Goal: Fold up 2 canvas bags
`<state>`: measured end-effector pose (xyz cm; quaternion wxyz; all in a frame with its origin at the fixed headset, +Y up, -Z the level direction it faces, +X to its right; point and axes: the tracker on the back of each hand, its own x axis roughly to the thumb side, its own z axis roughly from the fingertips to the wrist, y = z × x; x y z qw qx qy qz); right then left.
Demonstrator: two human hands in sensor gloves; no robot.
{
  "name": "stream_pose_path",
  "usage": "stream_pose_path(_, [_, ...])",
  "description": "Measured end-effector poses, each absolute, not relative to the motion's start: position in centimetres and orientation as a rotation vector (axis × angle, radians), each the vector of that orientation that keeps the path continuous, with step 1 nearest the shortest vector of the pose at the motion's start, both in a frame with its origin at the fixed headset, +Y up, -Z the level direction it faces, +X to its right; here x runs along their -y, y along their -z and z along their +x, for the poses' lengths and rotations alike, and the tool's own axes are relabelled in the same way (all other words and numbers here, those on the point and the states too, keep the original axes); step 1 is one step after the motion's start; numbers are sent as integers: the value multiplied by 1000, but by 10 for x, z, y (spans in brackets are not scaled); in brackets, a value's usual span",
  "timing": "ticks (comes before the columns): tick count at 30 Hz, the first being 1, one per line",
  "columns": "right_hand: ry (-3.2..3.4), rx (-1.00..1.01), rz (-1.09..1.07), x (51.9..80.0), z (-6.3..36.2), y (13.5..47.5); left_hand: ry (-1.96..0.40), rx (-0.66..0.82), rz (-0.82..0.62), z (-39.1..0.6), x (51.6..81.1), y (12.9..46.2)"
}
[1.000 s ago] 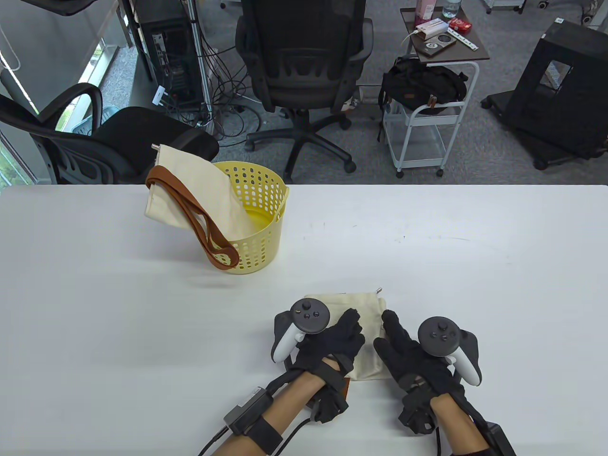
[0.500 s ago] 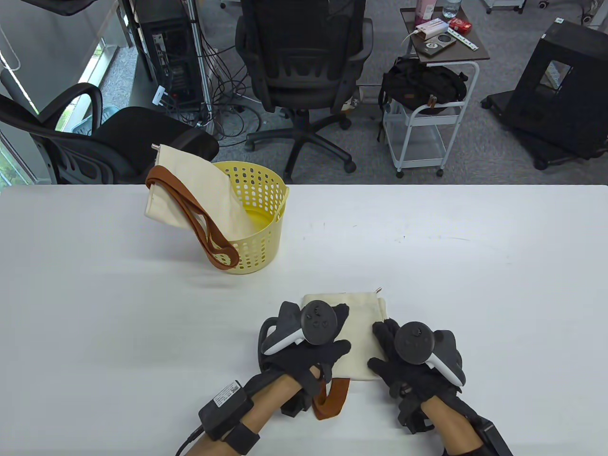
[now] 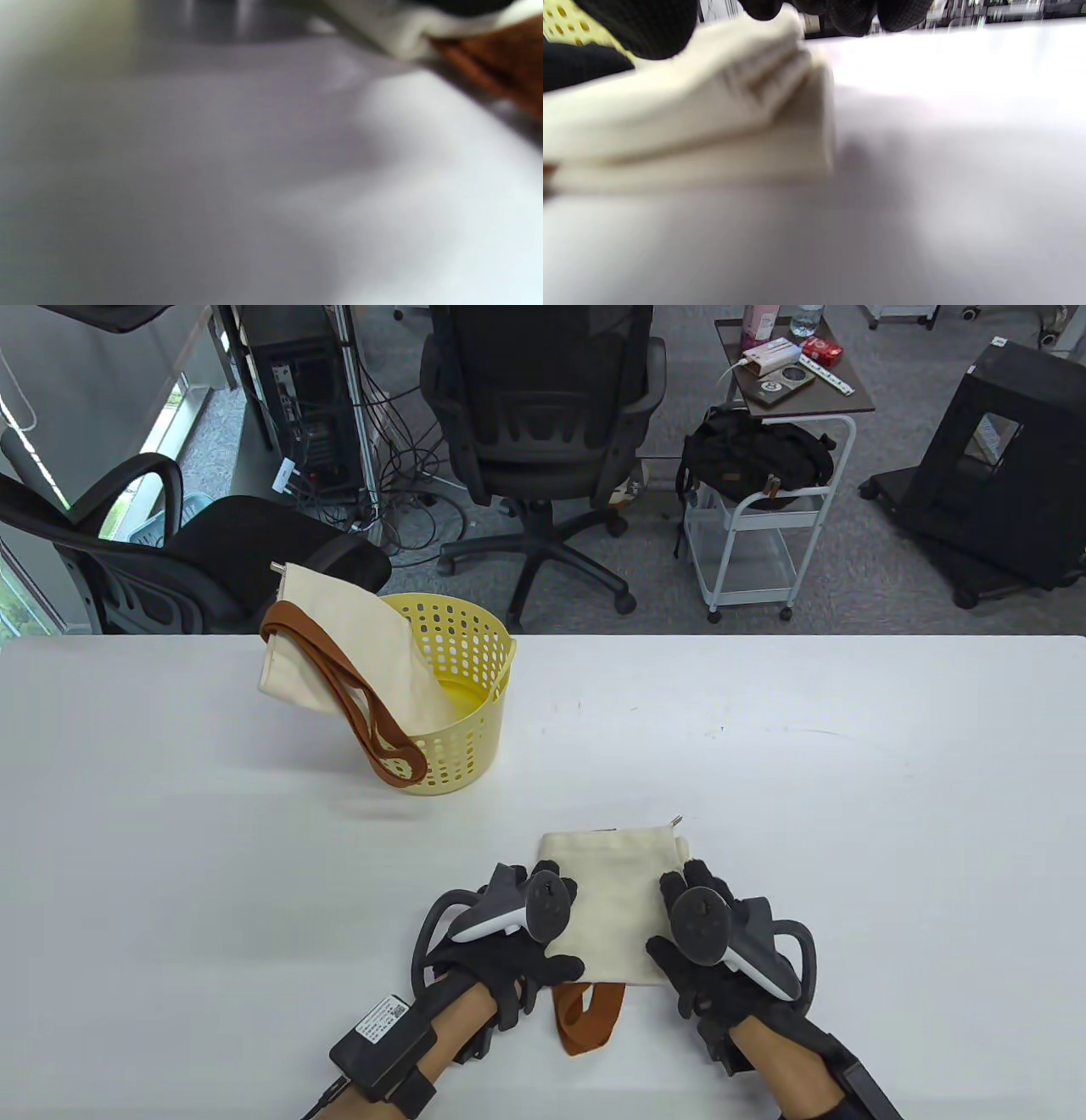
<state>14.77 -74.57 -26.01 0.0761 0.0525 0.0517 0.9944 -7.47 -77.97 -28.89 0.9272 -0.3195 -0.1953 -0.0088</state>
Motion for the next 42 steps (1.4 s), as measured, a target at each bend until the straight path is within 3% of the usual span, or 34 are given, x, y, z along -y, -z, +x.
stream_pose_path(2, [-2910, -125, 287, 737, 137, 264, 33, 388, -666, -75, 780, 290])
stream_pose_path(5, [-2864, -251, 369, 736, 123, 272, 39, 385, -678, -75, 780, 290])
stream_pose_path(10, [-2849, -439, 439, 766, 107, 287, 47, 385, -679, -75, 780, 290])
stream_pose_path(17, [-2943, -533, 388, 782, 109, 288, 51, 384, -684, -77, 779, 293])
stream_pose_path(22, [-2994, -558, 139, 780, 146, 284, 46, 388, -687, -79, 780, 293])
stream_pose_path(30, [-2934, -573, 191, 787, 148, 284, -39, 429, -668, -87, 780, 293])
stream_pose_path(36, [-2919, -579, 187, 789, 149, 285, 1, 381, -542, -123, 748, 289])
stream_pose_path(42, [-2914, -581, 185, 789, 148, 284, 96, 257, -327, -200, 718, 272])
